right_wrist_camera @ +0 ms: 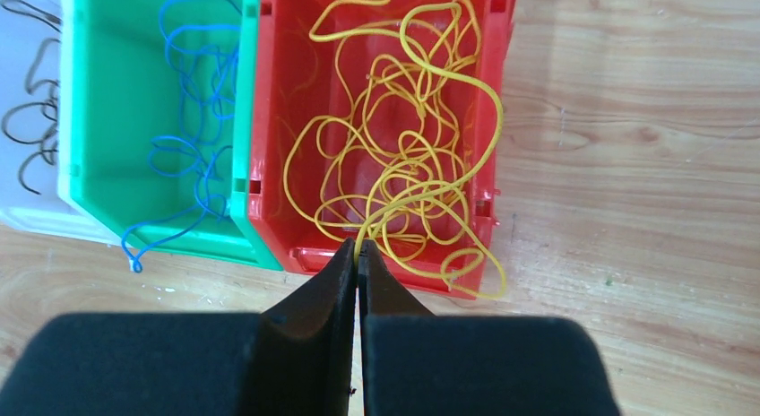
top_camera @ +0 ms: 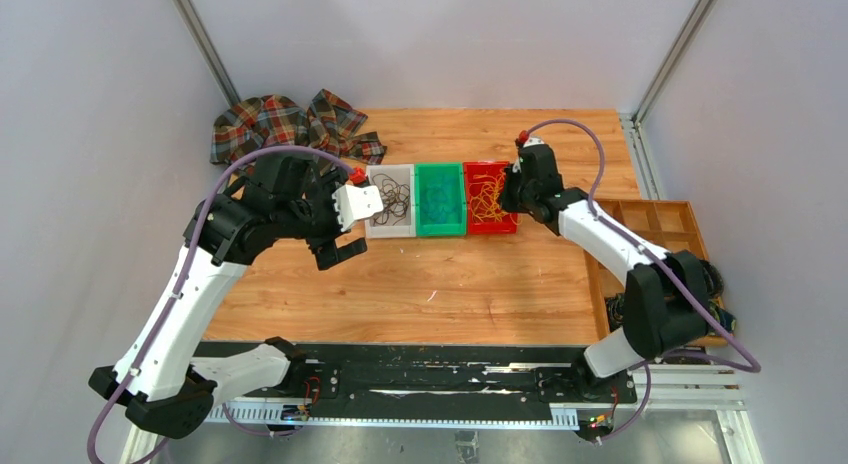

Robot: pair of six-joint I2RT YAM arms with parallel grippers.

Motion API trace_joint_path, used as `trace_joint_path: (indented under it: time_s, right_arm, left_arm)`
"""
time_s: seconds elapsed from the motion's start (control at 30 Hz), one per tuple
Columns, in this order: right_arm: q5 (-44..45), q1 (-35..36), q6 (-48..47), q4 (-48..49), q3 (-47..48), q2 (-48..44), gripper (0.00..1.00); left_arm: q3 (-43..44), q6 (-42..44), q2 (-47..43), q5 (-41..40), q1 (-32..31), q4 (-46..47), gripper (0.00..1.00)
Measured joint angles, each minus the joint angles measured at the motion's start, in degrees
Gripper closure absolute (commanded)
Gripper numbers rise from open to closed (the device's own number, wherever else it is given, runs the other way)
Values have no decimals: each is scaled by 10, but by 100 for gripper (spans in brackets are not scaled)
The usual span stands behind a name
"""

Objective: Untangle the cables

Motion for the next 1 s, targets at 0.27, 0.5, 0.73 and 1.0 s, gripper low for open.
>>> trace_joint_path:
  time_s: [0.27,0.5,0.73,1.0]
  right_arm:
    - [0,27,1,-35,65,84,99]
    - [5,27,0,-52,162,156,99]
    - [14,27,-1,-62,184,201,71]
    - [37,27,-7,-60,136,173,32]
  left_arm:
    - [0,0,0,0,0,0,2]
    - [0,0,0,-4,0,0,2]
    - [-6,0,-6,-14,0,17,2]
    - [-28,-10,-9,-27,0,43,2]
